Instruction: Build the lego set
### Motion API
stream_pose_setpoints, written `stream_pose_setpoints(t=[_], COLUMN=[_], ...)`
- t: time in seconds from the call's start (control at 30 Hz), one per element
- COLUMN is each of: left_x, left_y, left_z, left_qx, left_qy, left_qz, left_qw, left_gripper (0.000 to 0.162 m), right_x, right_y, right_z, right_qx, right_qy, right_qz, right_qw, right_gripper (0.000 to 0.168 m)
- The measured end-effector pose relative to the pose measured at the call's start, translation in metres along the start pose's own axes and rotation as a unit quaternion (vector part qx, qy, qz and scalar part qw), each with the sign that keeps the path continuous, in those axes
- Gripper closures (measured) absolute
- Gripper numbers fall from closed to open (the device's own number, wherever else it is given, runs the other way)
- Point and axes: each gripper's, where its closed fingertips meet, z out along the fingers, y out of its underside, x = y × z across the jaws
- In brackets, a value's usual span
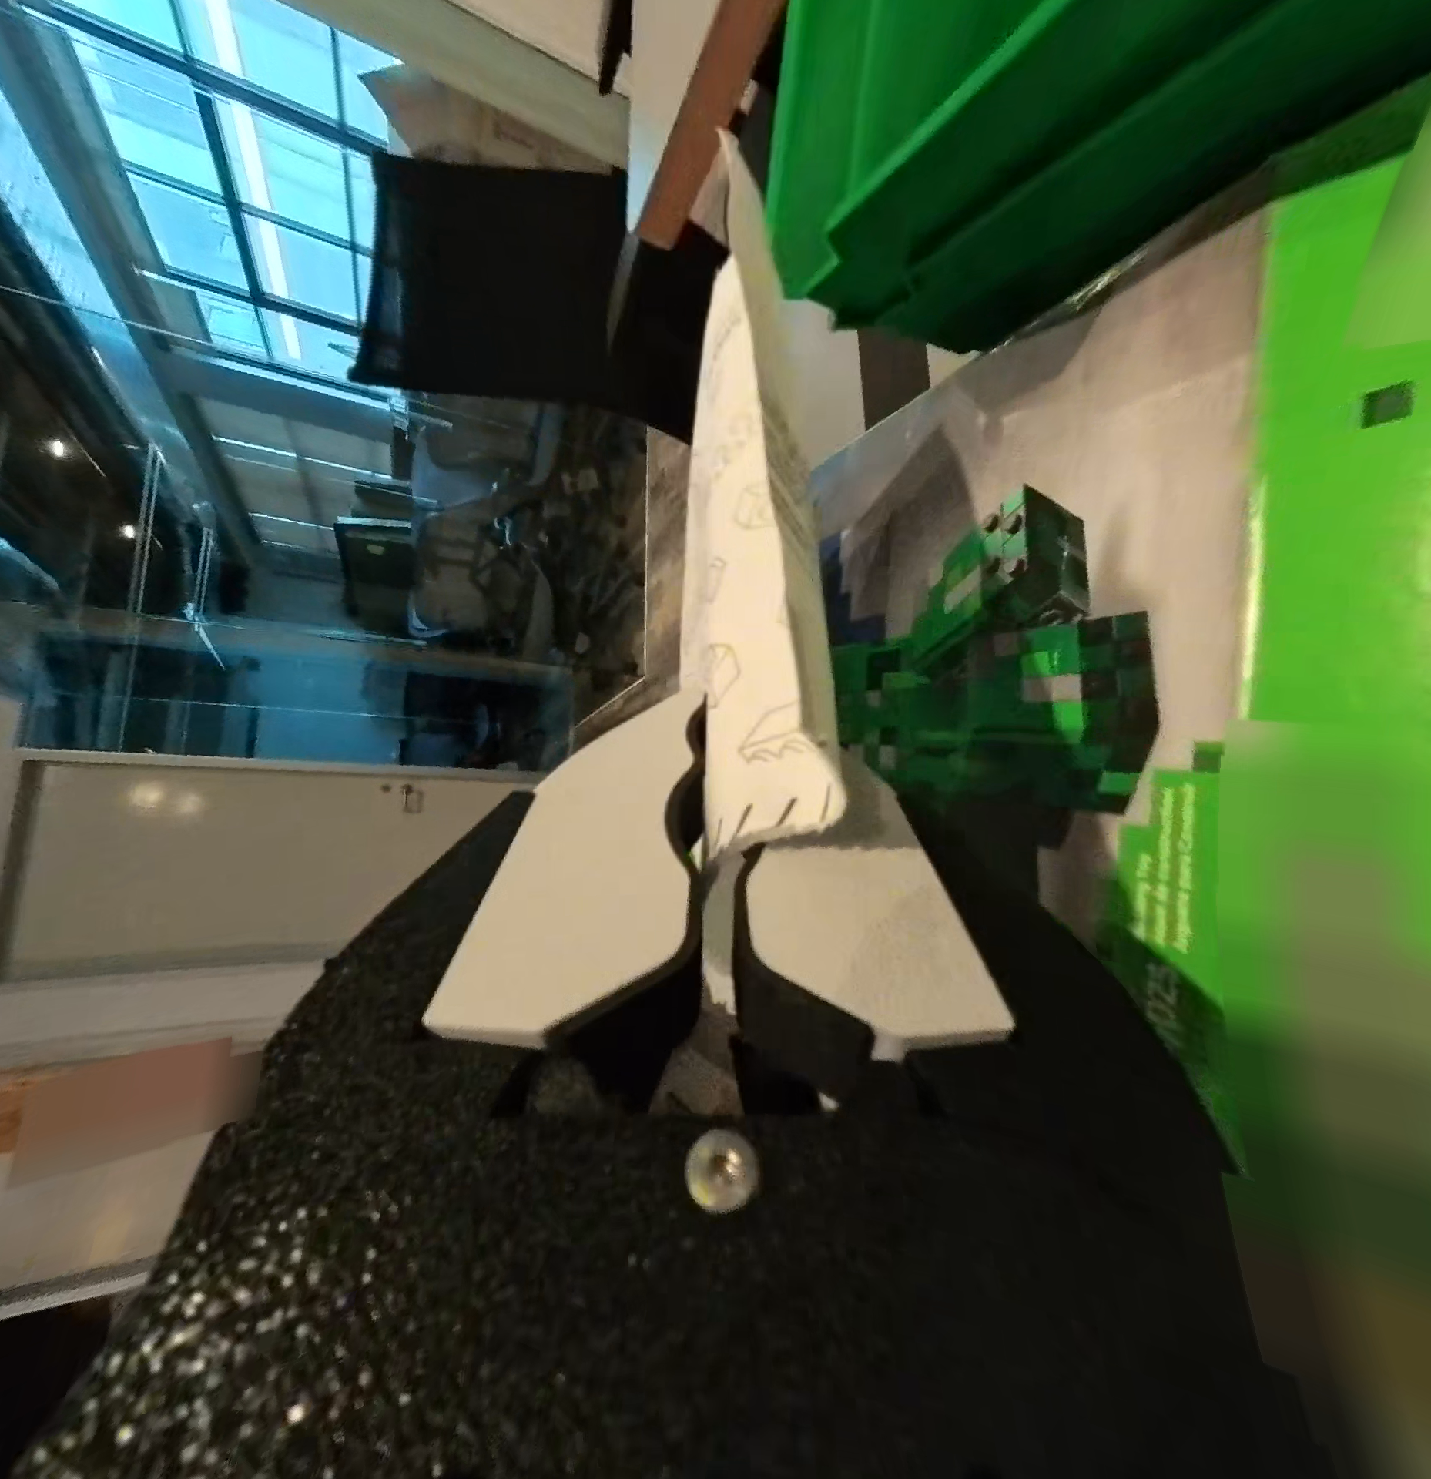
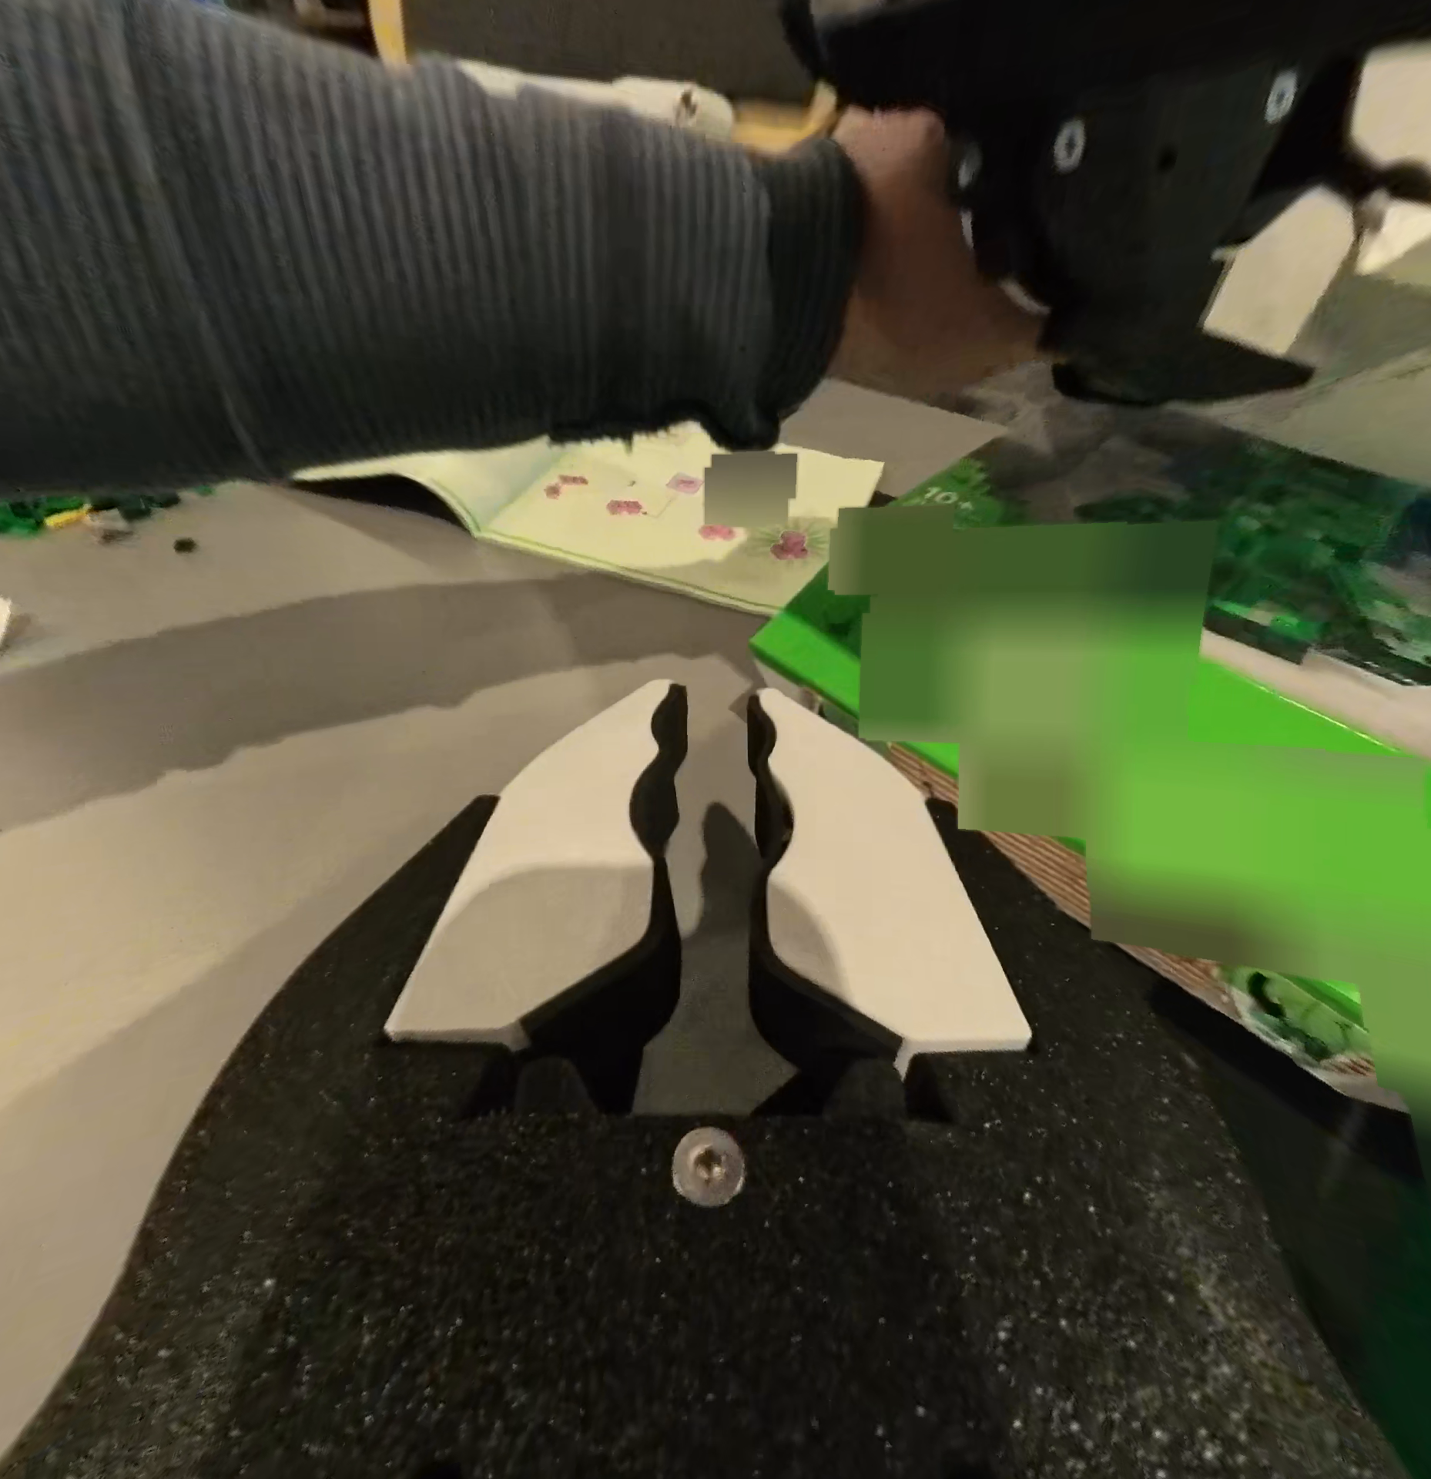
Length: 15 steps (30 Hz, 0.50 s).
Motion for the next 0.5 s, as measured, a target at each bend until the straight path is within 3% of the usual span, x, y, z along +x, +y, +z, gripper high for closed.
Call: stream_pose_setpoints(t=[0.17,0.43,0.5], left_x=[0.012,0.037,0.04], left_y=[-0.014,0.005,0.011], left_z=[0.015,0.003,-0.007], left_qx=[-0.003,-0.009,-0.008], left_qy=[0.032,0.114,0.122], left_qz=[0.024,-0.062,-0.082], left_qw=[0.999,0.992,0.989], left_gripper=[0.162,0.071,0.065], right_x=[0.009,0.014,0.013], right_y=[-0.005,-0.002,0.001], right_z=[-0.006,-0.006,-0.003], right_qx=[0.009,0.008,0.001], right_qy=[0.015,0.016,0.017], right_qz=[0.007,0.032,0.028], right_qw=[1.0,0.999,0.999], right_gripper=[0.154,0.154,0.154])
